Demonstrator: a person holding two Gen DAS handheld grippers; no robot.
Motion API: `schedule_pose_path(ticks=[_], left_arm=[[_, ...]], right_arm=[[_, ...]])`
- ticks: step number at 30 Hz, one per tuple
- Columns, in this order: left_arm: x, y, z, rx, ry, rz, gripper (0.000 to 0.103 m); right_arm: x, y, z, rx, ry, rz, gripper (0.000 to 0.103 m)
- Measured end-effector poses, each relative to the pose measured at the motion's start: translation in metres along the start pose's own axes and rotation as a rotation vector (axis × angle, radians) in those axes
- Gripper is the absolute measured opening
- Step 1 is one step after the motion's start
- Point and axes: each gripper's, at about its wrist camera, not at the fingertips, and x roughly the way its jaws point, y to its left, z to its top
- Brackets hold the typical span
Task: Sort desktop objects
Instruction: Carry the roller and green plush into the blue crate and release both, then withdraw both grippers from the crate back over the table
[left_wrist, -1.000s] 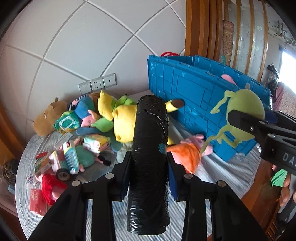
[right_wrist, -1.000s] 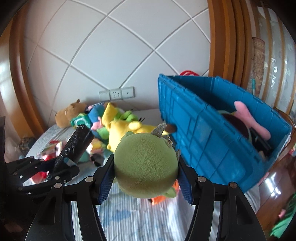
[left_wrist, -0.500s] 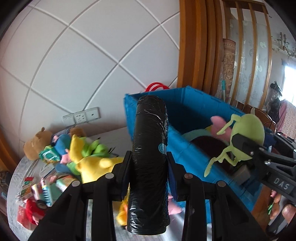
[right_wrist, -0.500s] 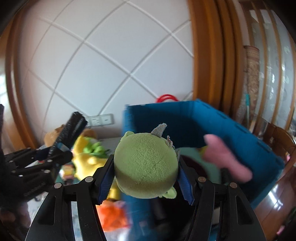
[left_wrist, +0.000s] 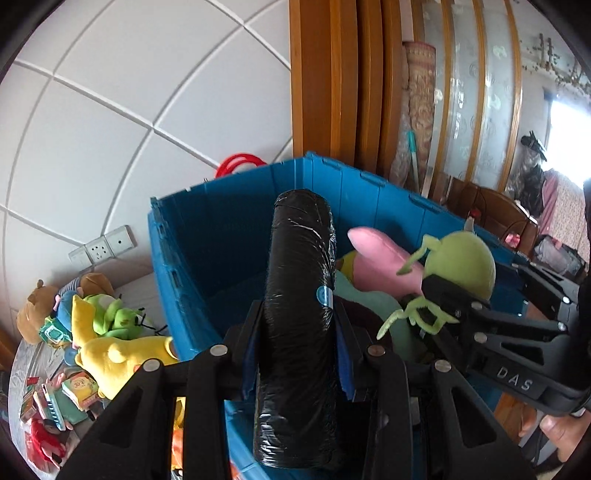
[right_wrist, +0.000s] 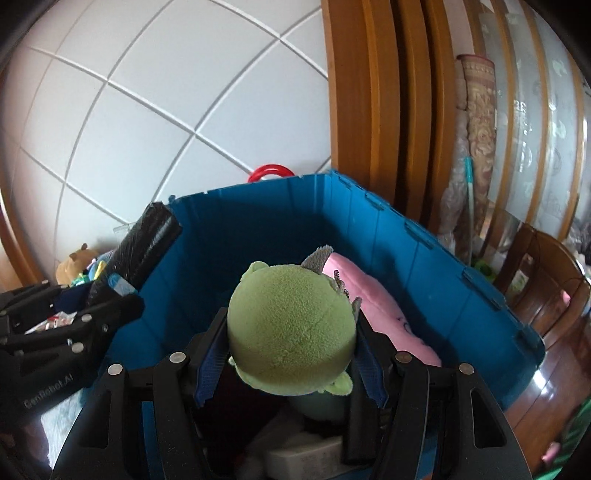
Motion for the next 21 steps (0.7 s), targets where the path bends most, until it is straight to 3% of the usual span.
schedule_pose_path(ticks=[8,10,11,12,14,16,21], left_arm=[[0.013,-0.013,-0.003,0.015,0.039,0.003,0.034],[0.012,-0.016,-0.004,0.021,0.038,0.003,0.037],[0.011,-0.018,-0.005,0.023,0.035,0.008,0.046],[0.010,-0.019,-0.005,0.026,0.030,0.016,0.064],[0.009,-0.019,-0.005,0.025,0.024,0.029,0.076],[0.008,-0.018,-0.006,0.021,0.022,0.040,0.078],[0.007,-0.015,-0.009,0.010,0.025,0.062,0.084]], right_arm=[[0.014,-0.016,-0.006,0.005,0.026,0.002,0.063],[0.015,-0.017,-0.007,0.004,0.028,-0.010,0.071],[0.016,-0.018,-0.008,0.003,0.029,-0.019,0.074],[0.016,-0.018,-0.008,0.006,0.027,-0.027,0.081],[0.016,-0.019,-0.008,0.010,0.025,-0.042,0.091],[0.016,-0.021,-0.009,0.017,0.029,-0.052,0.102],[0.018,-0.025,-0.012,0.034,0.038,-0.077,0.103]])
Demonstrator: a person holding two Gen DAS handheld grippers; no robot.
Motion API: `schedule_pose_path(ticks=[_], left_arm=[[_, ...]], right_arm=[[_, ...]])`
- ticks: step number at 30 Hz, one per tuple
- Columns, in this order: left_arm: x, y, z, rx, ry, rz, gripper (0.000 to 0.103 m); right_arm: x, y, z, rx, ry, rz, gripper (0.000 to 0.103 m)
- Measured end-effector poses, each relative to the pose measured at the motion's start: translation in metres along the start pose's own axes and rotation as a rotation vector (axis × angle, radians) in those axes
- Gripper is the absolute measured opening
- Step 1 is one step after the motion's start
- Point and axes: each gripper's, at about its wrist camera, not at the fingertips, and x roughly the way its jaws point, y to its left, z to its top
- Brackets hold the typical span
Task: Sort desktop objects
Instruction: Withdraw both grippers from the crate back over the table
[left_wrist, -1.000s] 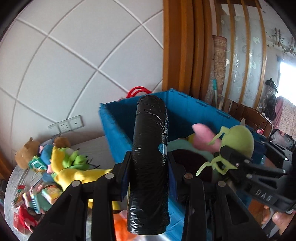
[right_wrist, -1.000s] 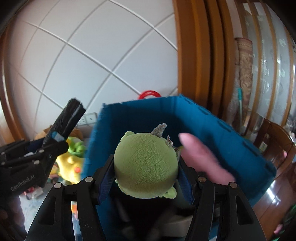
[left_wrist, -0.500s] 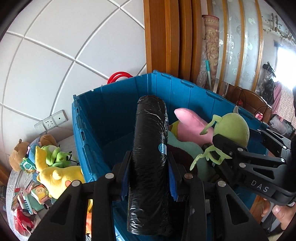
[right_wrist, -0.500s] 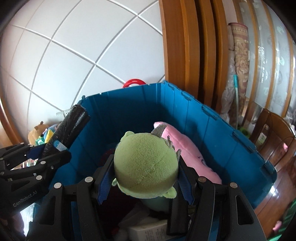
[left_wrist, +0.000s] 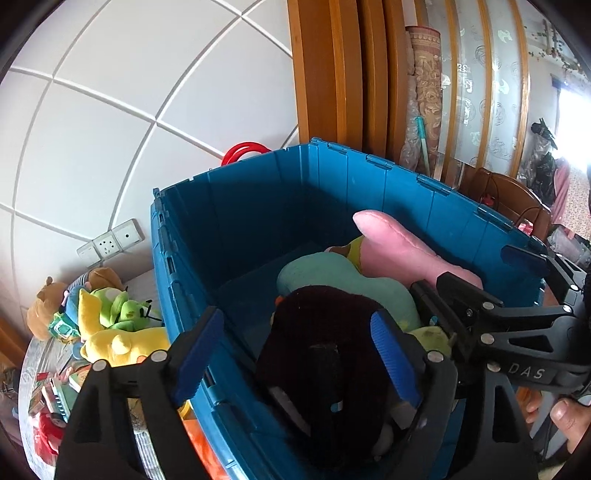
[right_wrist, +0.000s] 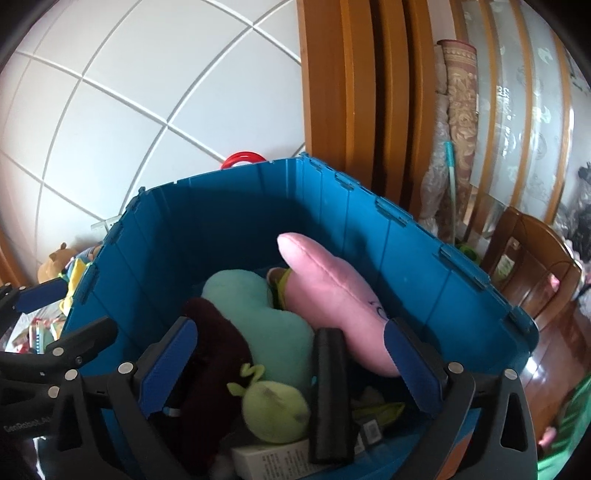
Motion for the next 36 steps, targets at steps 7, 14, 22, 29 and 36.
schedule_pose_path(ticks=[7,14,22,29,36], left_arm=[[-0.013,0.015,-0.004,-0.029,-0.027,0.044,0.099],[-0.035,0.051,-0.020,-0.085,-0.041,0.070,0.100],[-0.069,0.125,-0.059,-0.170,-0.047,0.146,0.100],[-0.096,0.199,-0.106,-0.181,-0.030,0.162,0.100],[-0.121,0.249,-0.154,-0.161,-0.016,0.172,0.100]], right_arm=[[-0.006,0.005,-0.002,0.006,0.002,-0.031,0.103],[-0.024,0.038,-0.002,-0.013,-0.031,-0.024,0.103],[-0.043,0.113,-0.011,-0.065,-0.065,0.010,0.103],[-0.060,0.196,-0.036,-0.092,-0.077,0.029,0.103],[-0.082,0.269,-0.074,-0.086,-0.089,-0.002,0.103]])
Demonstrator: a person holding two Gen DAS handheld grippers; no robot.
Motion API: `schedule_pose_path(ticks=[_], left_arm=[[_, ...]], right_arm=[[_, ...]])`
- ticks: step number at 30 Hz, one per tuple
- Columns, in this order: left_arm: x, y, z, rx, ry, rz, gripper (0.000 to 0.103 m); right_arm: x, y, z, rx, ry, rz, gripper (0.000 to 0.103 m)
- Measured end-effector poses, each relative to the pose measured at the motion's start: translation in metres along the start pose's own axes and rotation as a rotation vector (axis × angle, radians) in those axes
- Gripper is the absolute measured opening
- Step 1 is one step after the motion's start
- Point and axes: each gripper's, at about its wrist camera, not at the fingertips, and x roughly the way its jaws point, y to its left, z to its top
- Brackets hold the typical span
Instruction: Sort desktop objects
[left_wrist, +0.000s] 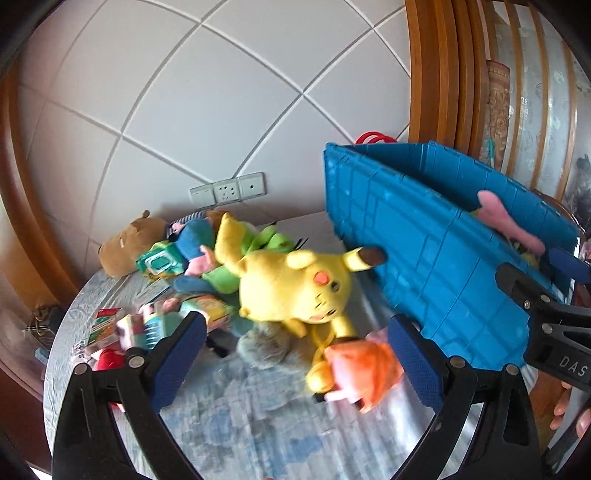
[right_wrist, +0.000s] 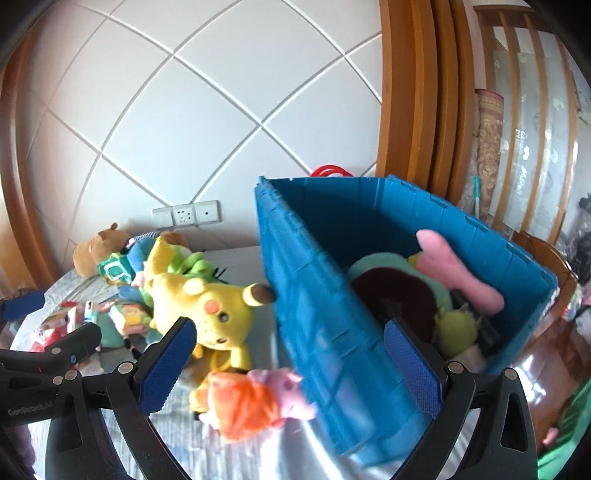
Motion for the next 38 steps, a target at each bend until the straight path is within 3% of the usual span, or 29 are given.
schedule_pose_path(ticks=[7,13,26,38], left_arm=[[-0.022,0.035,-0.034,-0.048,0.024,0.040,0.100],[-0.040,0.049,-0.061,-0.099,0.046,0.060,0.100],[-0.074,0.032,-0.084,-0.159,0.043,0.037,0.100],[-0.098,0.025,-0.099,-0.148,0.032,0.053,0.100]], right_arm=[[-0.024,0.038,-0.030,-0.017,0.035,-0.010,0.103],[-0.043,0.057,-0.043,-0.085,0.027,0.053,0.103],[-0.066,0.033,-0.065,-0.072,0.052,0.055,0.103],[-0.088,0.035,-0.075,-0.075,0.052,0.060,0.103]])
